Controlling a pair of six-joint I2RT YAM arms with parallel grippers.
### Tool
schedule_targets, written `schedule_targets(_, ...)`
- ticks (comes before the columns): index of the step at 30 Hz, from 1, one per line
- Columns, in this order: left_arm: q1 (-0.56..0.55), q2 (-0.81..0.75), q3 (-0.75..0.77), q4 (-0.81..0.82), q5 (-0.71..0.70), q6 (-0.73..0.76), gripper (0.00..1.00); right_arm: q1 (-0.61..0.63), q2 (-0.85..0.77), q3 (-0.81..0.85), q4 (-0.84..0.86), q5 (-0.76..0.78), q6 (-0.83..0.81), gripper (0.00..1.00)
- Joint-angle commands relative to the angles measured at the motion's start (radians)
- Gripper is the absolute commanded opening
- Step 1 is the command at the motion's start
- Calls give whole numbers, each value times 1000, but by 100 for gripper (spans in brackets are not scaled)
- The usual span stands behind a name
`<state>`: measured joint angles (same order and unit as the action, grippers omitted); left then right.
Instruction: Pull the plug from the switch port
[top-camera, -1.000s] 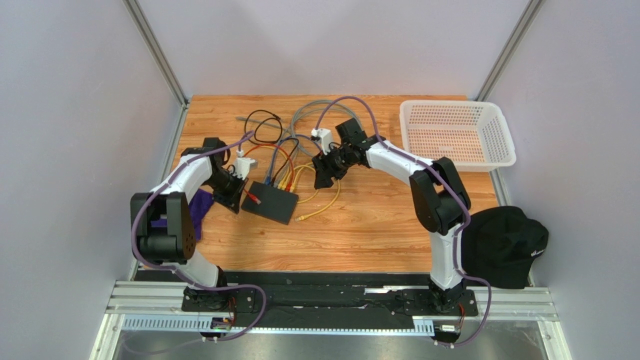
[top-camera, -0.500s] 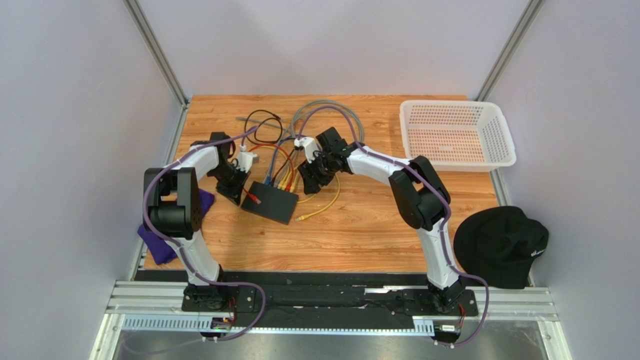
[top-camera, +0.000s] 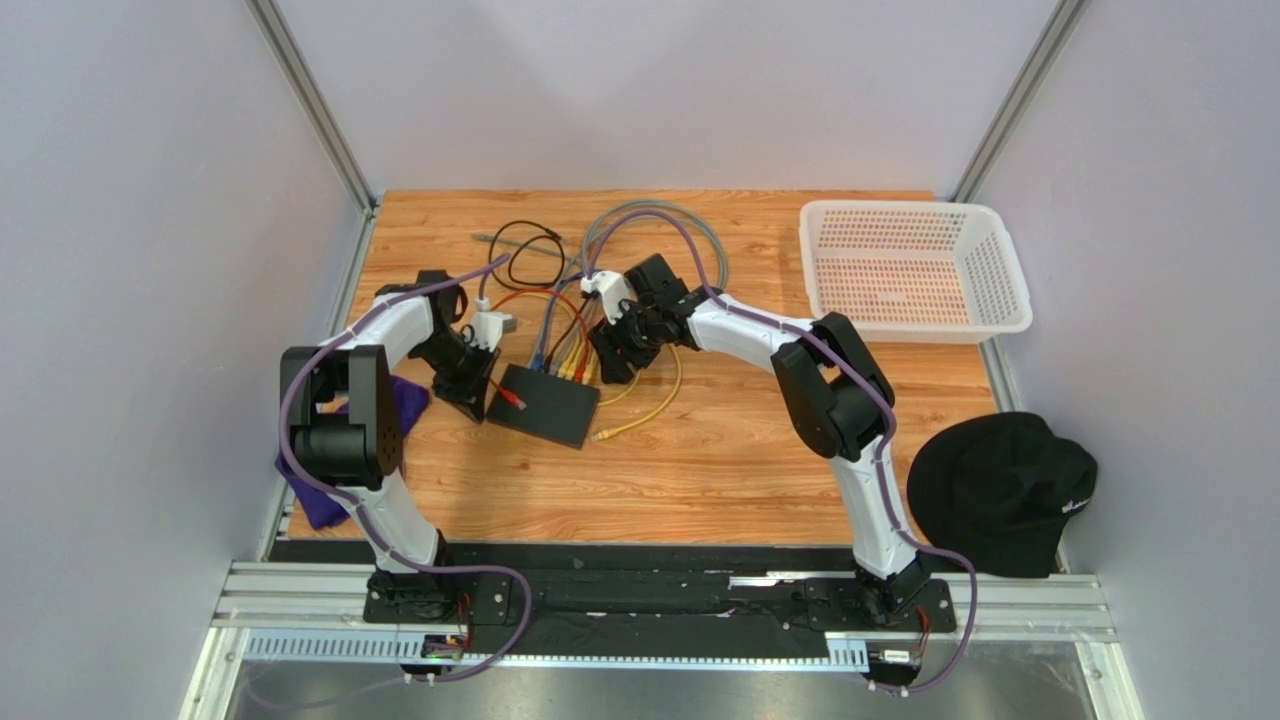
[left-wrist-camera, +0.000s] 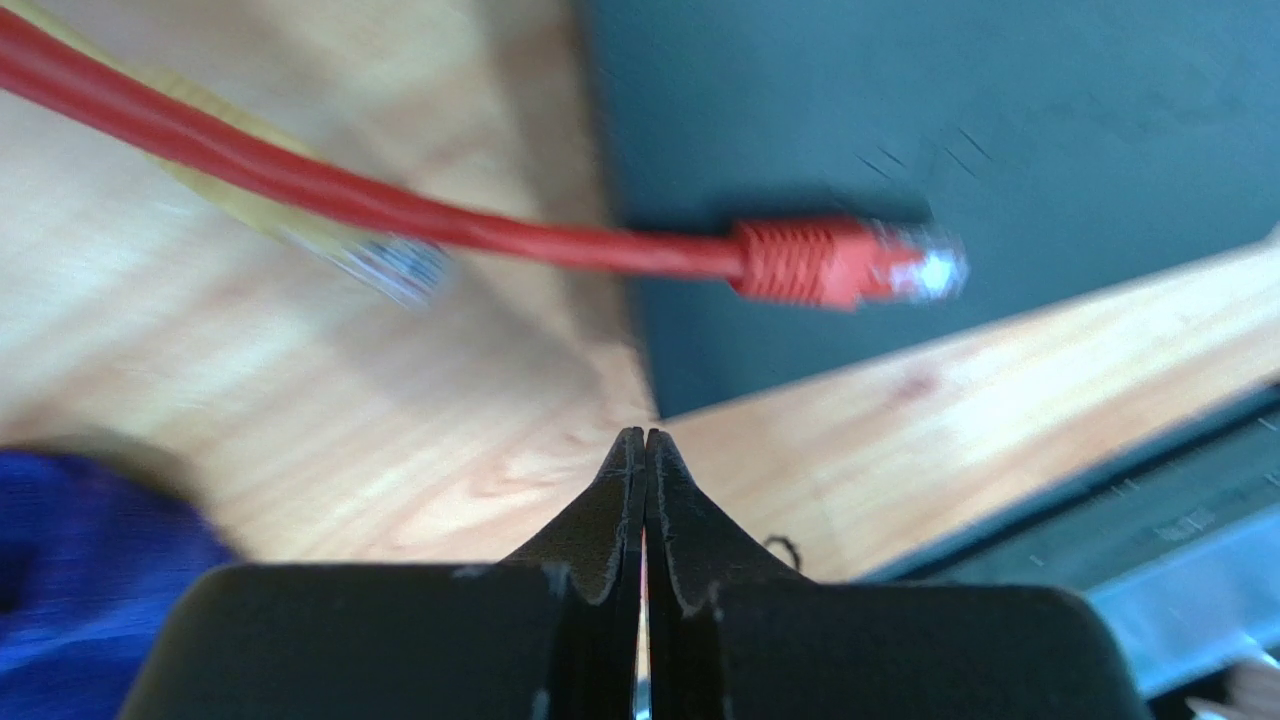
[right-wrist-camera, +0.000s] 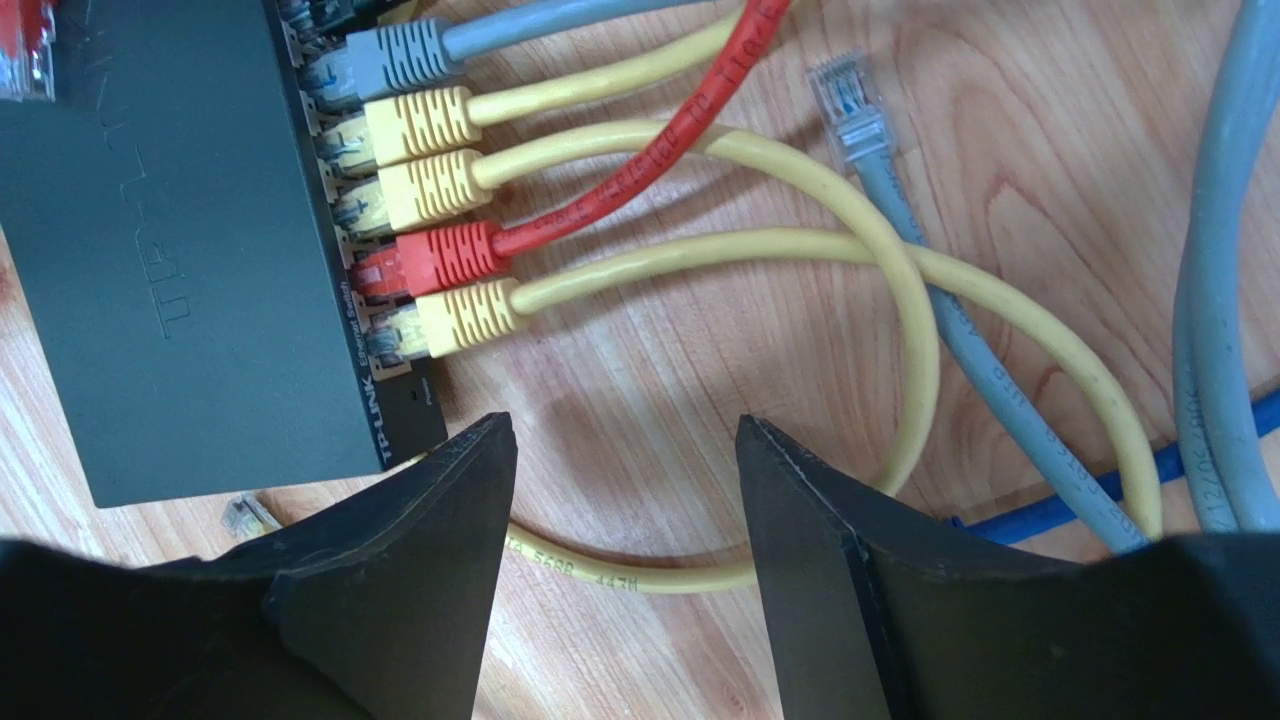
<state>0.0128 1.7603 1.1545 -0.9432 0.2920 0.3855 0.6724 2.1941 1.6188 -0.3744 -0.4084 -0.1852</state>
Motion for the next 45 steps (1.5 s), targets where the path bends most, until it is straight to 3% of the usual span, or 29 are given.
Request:
schedule_targets(1,-4,-41,-18,-60,113,3,0,33,33,26,26,17,-22,63)
schedule_targets(18,-10,65,47,-8,173,-69,0,67,0,-49,-4,13,-36,63)
schedule_targets(45,-223,57,16,75,253,-140,0,173,-103,-154,-92,-36,-105,63)
